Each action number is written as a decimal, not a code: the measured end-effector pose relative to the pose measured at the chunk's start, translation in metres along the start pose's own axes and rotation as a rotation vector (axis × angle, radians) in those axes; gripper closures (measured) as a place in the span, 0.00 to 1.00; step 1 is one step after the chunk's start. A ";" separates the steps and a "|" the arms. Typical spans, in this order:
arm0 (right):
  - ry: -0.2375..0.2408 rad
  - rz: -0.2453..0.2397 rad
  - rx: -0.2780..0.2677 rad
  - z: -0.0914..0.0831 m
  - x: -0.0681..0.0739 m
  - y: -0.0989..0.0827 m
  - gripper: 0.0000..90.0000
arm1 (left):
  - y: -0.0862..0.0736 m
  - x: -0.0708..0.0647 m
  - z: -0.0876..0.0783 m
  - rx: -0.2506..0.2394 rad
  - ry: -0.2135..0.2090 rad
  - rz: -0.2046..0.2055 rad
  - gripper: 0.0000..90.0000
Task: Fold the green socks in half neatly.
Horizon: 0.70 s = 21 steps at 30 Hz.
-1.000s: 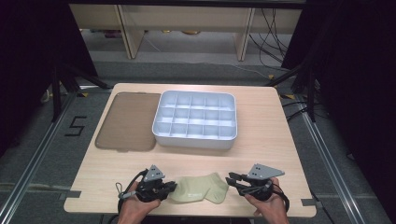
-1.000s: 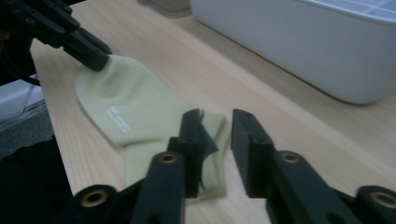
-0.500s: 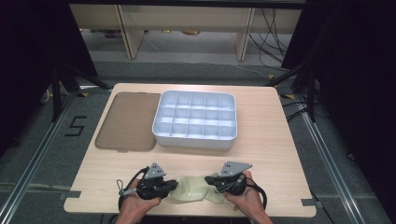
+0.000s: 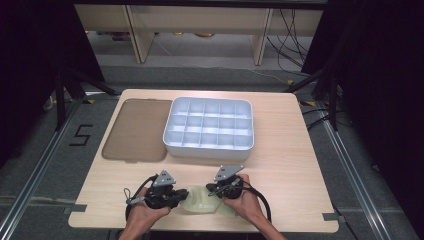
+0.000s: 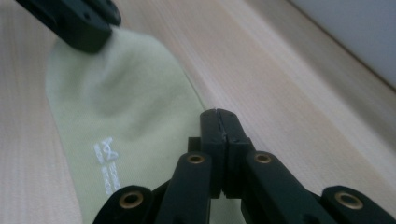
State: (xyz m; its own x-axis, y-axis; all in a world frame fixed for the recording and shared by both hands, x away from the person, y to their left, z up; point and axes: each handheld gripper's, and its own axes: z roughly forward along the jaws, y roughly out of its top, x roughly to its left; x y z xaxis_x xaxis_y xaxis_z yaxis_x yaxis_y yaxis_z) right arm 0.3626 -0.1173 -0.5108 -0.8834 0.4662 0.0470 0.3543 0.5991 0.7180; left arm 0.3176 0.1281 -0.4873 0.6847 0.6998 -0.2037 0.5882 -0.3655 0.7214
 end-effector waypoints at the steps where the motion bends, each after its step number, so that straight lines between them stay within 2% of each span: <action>1: 0.000 -0.005 0.007 0.002 0.000 0.000 1.00 | 0.000 0.000 0.000 -0.004 -0.003 -0.001 0.93; 2: -0.002 -0.001 0.000 0.003 0.000 0.001 1.00 | -0.001 0.002 -0.001 0.006 -0.011 0.004 0.93; 3: 0.001 -0.005 0.004 0.004 0.000 0.002 1.00 | -0.001 0.003 -0.002 0.010 -0.001 0.007 0.93; 6: 0.003 -0.004 -0.001 0.004 0.001 0.002 1.00 | -0.003 0.004 -0.002 0.003 -0.004 -0.012 0.93; 7: 0.010 -0.004 -0.005 0.003 0.001 0.002 1.00 | -0.003 0.005 -0.002 0.004 -0.009 -0.007 0.93; 8: 0.011 -0.002 -0.018 0.002 0.000 0.002 1.00 | -0.003 0.006 -0.004 0.011 -0.006 -0.011 0.93; 9: 0.017 -0.001 -0.024 0.001 0.000 0.002 1.00 | -0.002 0.006 -0.004 -0.005 -0.003 -0.019 0.93; 10: 0.032 0.017 -0.033 -0.003 0.001 0.003 1.00 | -0.001 0.007 -0.005 0.004 -0.017 -0.013 0.93; 11: 0.033 0.002 -0.049 -0.005 0.002 0.003 1.00 | -0.001 0.007 -0.005 -0.002 -0.017 -0.010 0.93; 12: 0.041 0.009 -0.048 -0.008 0.004 0.003 1.00 | 0.000 0.005 -0.005 -0.016 -0.022 -0.032 0.93; 13: 0.044 0.008 -0.050 -0.010 0.005 0.001 1.00 | 0.001 0.006 -0.007 0.002 -0.020 -0.013 0.93; 14: 0.064 0.021 -0.040 -0.013 0.009 0.000 1.00 | 0.002 0.005 -0.007 -0.004 -0.020 -0.008 0.93; 16: 0.079 -0.001 -0.036 -0.015 0.014 -0.005 1.00 | 0.004 0.005 -0.008 -0.001 -0.019 0.000 0.93; 19: 0.116 -0.013 -0.015 -0.015 0.022 -0.009 1.00 | 0.007 0.003 -0.009 -0.018 -0.026 -0.013 0.93; 20: 0.125 -0.024 -0.007 -0.014 0.024 -0.009 1.00 | 0.007 0.002 -0.009 -0.027 -0.020 -0.016 0.93; 21: 0.128 -0.046 0.003 -0.011 0.025 -0.010 1.00 | 0.009 0.003 -0.009 -0.026 -0.033 -0.013 0.93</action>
State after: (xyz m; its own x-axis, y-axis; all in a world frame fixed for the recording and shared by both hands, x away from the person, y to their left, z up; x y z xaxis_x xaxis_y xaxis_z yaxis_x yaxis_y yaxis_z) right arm 0.3332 -0.1189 -0.5088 -0.9305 0.3517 0.1027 0.3136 0.6196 0.7195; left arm 0.3206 0.1323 -0.4755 0.6912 0.6836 -0.2344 0.5859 -0.3402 0.7355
